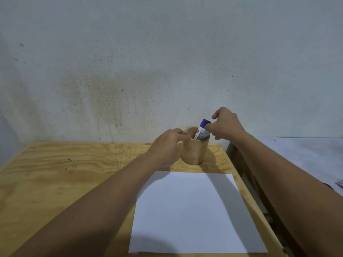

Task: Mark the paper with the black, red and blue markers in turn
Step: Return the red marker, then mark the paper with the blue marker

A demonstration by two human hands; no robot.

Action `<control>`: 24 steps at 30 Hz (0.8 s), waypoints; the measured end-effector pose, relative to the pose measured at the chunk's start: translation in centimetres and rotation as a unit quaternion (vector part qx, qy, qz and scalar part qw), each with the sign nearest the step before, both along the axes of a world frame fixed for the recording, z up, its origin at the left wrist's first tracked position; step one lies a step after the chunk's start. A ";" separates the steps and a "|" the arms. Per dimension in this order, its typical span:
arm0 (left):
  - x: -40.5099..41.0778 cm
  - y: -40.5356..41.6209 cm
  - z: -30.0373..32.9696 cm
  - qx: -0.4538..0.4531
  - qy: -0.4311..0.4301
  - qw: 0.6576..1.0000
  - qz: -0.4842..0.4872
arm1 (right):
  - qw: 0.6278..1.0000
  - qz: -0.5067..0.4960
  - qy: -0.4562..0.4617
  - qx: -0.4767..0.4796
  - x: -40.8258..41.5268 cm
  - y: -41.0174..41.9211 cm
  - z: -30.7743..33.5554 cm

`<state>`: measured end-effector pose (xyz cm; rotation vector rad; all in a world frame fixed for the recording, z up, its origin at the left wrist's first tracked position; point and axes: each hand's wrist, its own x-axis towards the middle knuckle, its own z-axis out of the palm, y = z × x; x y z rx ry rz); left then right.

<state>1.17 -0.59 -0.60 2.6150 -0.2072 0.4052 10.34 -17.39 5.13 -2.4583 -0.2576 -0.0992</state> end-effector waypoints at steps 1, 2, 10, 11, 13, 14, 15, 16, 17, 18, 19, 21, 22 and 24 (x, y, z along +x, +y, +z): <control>0.2 0.3 0.2 -0.005 0.012 1.000 -0.006 | 1.000 -0.014 0.011 0.008 0.0 0.2 -0.2; 0.2 0.5 0.5 -0.010 0.022 1.000 -0.013 | 0.999 -0.022 0.023 0.012 -0.1 0.4 -0.4; -0.3 1.0 0.9 -0.078 0.043 0.995 -0.037 | 0.996 -0.051 0.031 0.062 0.1 0.9 -1.1; -0.2 1.1 0.8 -0.084 0.048 0.995 -0.040 | 0.995 -0.054 0.031 0.072 0.1 0.9 -0.9; -0.1 1.3 0.8 -0.092 0.058 0.993 -0.048 | 0.993 -0.057 0.028 0.104 0.1 0.9 -0.5; -0.1 1.4 0.9 -0.095 0.065 0.992 -0.051 | 0.991 -0.058 0.022 0.119 0.2 0.9 -0.3; 0.0 1.5 0.9 -0.098 0.074 0.991 -0.053 | 0.990 -0.059 0.012 0.129 0.2 0.9 -0.1; 0.0 1.5 1.1 -0.098 0.083 0.990 -0.054 | 0.989 -0.060 -0.001 0.138 0.2 0.9 0.1; 0.0 1.6 1.4 -0.094 0.093 0.990 -0.054 | 0.987 -0.059 -0.017 0.149 0.2 1.0 0.3; 0.0 1.7 1.7 -0.087 0.101 0.990 -0.055 | 0.984 -0.055 -0.035 0.166 0.1 1.1 0.6; 0.0 1.9 2.0 -0.076 0.109 0.989 -0.056 | 0.980 -0.046 -0.057 0.186 0.0 1.2 0.9; 0.2 2.3 2.4 -0.058 0.127 0.989 -0.057 | 0.968 -0.028 -0.113 0.224 -0.4 1.4 1.9; 0.4 2.6 2.5 -0.054 0.138 0.987 -0.054 | 0.961 -0.020 -0.140 0.235 -0.7 1.6 2.5; 0.7 3.0 2.4 -0.048 0.157 0.985 -0.047 | 0.954 -0.010 -0.168 0.246 -1.1 1.8 3.3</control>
